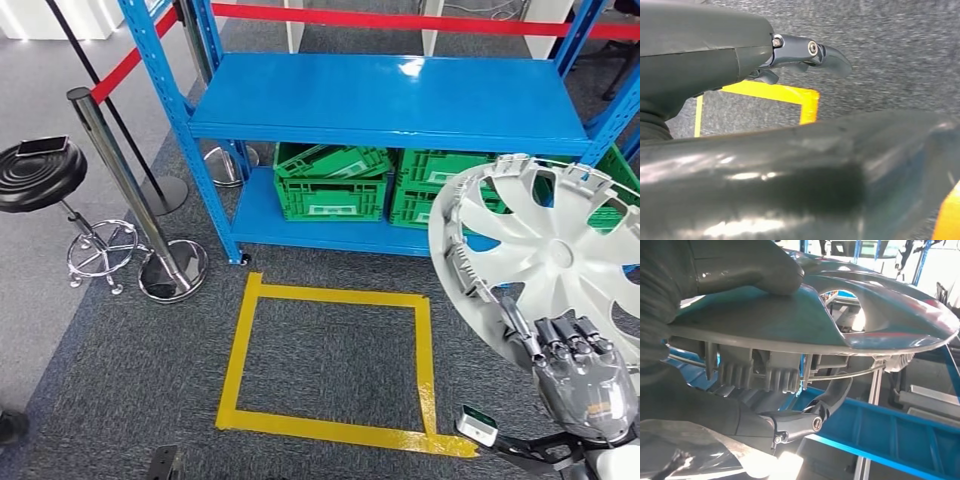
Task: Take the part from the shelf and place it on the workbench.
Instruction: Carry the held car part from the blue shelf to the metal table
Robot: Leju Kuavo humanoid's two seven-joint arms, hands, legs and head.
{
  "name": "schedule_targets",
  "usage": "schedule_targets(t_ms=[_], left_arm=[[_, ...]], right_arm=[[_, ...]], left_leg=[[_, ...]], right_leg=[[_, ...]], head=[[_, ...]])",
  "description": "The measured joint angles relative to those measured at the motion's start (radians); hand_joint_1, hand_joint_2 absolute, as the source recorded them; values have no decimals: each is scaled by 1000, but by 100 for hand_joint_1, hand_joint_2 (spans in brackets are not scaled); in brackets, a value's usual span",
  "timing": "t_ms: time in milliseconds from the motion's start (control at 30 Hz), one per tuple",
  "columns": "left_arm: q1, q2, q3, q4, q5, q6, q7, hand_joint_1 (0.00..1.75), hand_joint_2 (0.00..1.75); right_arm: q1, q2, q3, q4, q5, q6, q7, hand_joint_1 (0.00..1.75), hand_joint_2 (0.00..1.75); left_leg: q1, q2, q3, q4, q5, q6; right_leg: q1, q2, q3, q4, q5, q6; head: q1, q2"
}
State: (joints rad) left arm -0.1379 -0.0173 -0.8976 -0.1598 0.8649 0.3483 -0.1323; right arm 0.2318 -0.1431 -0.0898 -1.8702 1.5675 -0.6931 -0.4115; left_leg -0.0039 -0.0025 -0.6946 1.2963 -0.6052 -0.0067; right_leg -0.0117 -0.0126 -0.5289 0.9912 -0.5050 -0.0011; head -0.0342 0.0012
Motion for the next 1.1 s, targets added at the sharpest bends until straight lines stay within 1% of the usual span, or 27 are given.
schedule_targets(t_ms=[33,67,100,167,233,300,333,367,433,467,500,533,567,600,633,667,700,733,800,833,867,933,967,1000,1033,1067,1100], left_arm=[[0,0,-3,0,-3,0,0,0,0],[0,0,-6,0,-5,0,0,0,0],[-1,0,-9,0,-9,-1,0,0,0],[-3,1,-15,0,-17,-1,2,0,0],[-7,1,-24,0,-31,-2,5,0,0],[-9,1,-36,0,-43,-2,10,0,0],[-11,1,-41,0,-45,-3,13,0,0],[-14,1,-45,0,-47,-3,16,0,0],[-19,1,-51,0,-49,-3,18,0,0],[-21,1,-54,0,-50,-3,19,0,0],[-23,0,-57,0,-51,-3,19,0,0],[-24,-2,-60,0,-53,-3,20,0,0],[-24,-4,-62,0,-55,-4,21,0,0],[-25,-6,-65,0,-57,-4,22,0,0],[-25,-7,-67,0,-59,-3,24,0,0],[-25,-7,-70,0,-62,-3,26,0,0],[-25,-7,-73,0,-65,-2,28,0,0],[-25,-7,-75,0,-67,-1,29,0,0],[-22,-6,-80,0,-69,0,30,0,0],[-21,-6,-81,0,-69,0,31,0,0],[-20,-6,-83,0,-70,0,33,0,0],[-20,-7,-86,0,-73,0,36,0,0],[-20,-8,-88,0,-75,0,37,0,0],[-20,-9,-90,0,-77,0,37,0,0],[-20,-10,-92,0,-78,0,38,0,0],[-20,-10,-93,0,-79,-1,38,0,0],[-20,-10,-94,0,-81,-2,38,0,0]], right_arm=[[3,5,-7,-3,0,0,-9,175,175],[7,11,-14,-8,0,0,-19,175,175],[12,16,-22,-13,0,0,-28,175,175],[20,27,-36,-22,0,0,-43,175,175],[29,38,-53,-30,0,0,-52,175,175],[40,49,-70,-39,0,0,-57,175,175],[47,54,-77,-43,0,0,-59,175,175],[53,57,-83,-46,0,0,-61,175,175],[59,61,-93,-48,0,0,-63,175,175],[60,63,-97,-49,0,0,-63,175,175],[61,65,-99,-49,0,0,-64,175,175],[61,65,-102,-49,0,0,-64,175,175],[62,66,-104,-49,0,0,-65,175,175],[61,66,-107,-49,0,0,-65,175,175],[60,67,-109,-49,0,0,-65,175,175],[59,67,-111,-49,0,0,-64,175,175],[59,67,-112,-50,0,0,-65,175,175],[59,68,-112,-50,0,0,-65,175,175],[61,69,-114,-49,0,0,-65,175,175],[61,70,-115,-50,0,0,-65,175,175],[60,71,-115,-50,0,0,-65,175,175],[60,72,-116,-51,0,0,-65,175,175],[60,73,-116,-51,0,0,-65,175,175],[60,74,-116,-51,0,0,-65,175,175],[61,74,-116,-51,0,0,-65,175,175],[61,75,-116,-51,0,0,-65,175,175],[60,76,-116,-51,0,0,-65,175,175]], left_leg=[[1,0,17,9,18,2],[0,0,51,-19,47,7],[-1,-1,98,-77,69,14],[-6,-1,198,-227,71,31],[-15,-1,239,-307,58,40],[-19,1,226,-324,80,47],[-18,3,215,-330,94,53],[-16,5,202,-335,109,59],[-16,7,173,-335,134,66],[-16,8,157,-333,146,67],[-16,9,140,-331,158,66],[-15,10,122,-327,170,63],[-14,11,102,-321,181,60],[-12,11,83,-313,191,55],[-13,11,65,-302,198,50],[-13,11,50,-290,205,44],[-14,10,40,-281,213,40],[-15,10,33,-276,222,37],[-15,8,24,-273,232,30],[-13,7,18,-264,216,25],[-11,6,9,-238,182,18],[-7,6,-12,-131,85,8],[-5,6,-22,-65,49,5],[-3,6,-25,-14,34,5],[-3,6,-16,5,38,7],[-3,5,8,-14,56,11],[-5,5,47,-69,81,19]], right_leg=[[3,0,-19,6,10,0],[5,0,-38,12,19,0],[7,0,-54,18,27,0],[11,0,-75,24,44,5],[8,-2,-87,22,64,17],[1,-1,-99,20,72,30],[-1,2,-108,29,54,34],[-1,5,-121,56,15,38],[-2,9,-150,161,-87,43],[-2,9,-161,225,-120,46],[-3,9,-161,273,-124,50],[-4,9,-150,296,-103,53],[-7,9,-123,287,-68,57],[-10,9,-81,244,-37,61],[-13,9,-22,174,-28,65],[-15,11,35,96,-40,64],[-15,12,72,37,-59,61],[-13,13,92,1,-76,56],[-12,11,77,-4,-72,41],[-13,10,69,-3,-66,33],[-14,9,60,-2,-57,24],[-12,7,44,-1,-40,12],[-10,6,35,0,-32,9],[-8,6,25,3,-25,8],[-6,5,16,6,-19,7],[-4,6,7,8,-14,7],[-3,6,0,10,-10,7]], head=[[0,0],[0,0],[0,0],[1,0],[1,0],[0,0],[1,0],[3,0],[7,0],[8,0],[9,0],[9,0],[9,0],[9,0],[10,0],[11,0],[12,0],[13,0],[13,0],[13,0],[12,0],[9,0],[8,0],[9,0],[8,0],[9,0],[9,0]])
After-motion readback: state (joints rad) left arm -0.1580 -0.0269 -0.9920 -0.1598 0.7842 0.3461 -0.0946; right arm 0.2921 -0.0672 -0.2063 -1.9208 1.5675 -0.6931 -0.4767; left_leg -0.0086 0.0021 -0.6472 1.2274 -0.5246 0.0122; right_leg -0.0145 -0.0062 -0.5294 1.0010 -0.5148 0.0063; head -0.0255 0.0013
